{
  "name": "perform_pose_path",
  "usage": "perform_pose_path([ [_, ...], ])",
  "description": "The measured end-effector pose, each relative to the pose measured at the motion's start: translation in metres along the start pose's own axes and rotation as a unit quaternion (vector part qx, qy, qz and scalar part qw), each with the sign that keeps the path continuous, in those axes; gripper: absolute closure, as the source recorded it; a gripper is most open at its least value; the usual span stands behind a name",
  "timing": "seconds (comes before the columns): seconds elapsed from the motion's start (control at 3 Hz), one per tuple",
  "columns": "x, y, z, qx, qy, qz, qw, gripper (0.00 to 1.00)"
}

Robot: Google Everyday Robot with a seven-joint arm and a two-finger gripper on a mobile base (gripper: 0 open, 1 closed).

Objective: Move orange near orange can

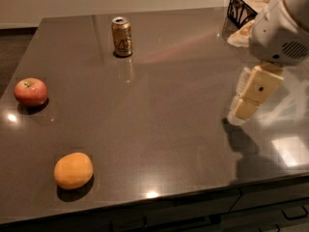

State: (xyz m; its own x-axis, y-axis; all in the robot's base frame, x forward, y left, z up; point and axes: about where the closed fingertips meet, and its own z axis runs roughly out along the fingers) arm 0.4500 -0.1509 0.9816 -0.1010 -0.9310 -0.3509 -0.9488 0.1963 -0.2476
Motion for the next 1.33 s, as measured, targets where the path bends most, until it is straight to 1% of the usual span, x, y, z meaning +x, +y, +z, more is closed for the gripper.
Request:
perform_pose_path([
  [0.33,-0.051,0.015,0.028,-0.034,-0.065,-0.033,0.9968,0.0],
  [0.67,-0.096,0.042,0.051,-0.061,-0.112,-0.08,0.9886,0.0],
  [1.0,-0.126,0.075,0.07,-0.075,-0.133,-0.134,0.9791,0.0],
  [1.33,-0.148,0.105,0.086,-0.092,-0.141,-0.17,0.971,0.0],
])
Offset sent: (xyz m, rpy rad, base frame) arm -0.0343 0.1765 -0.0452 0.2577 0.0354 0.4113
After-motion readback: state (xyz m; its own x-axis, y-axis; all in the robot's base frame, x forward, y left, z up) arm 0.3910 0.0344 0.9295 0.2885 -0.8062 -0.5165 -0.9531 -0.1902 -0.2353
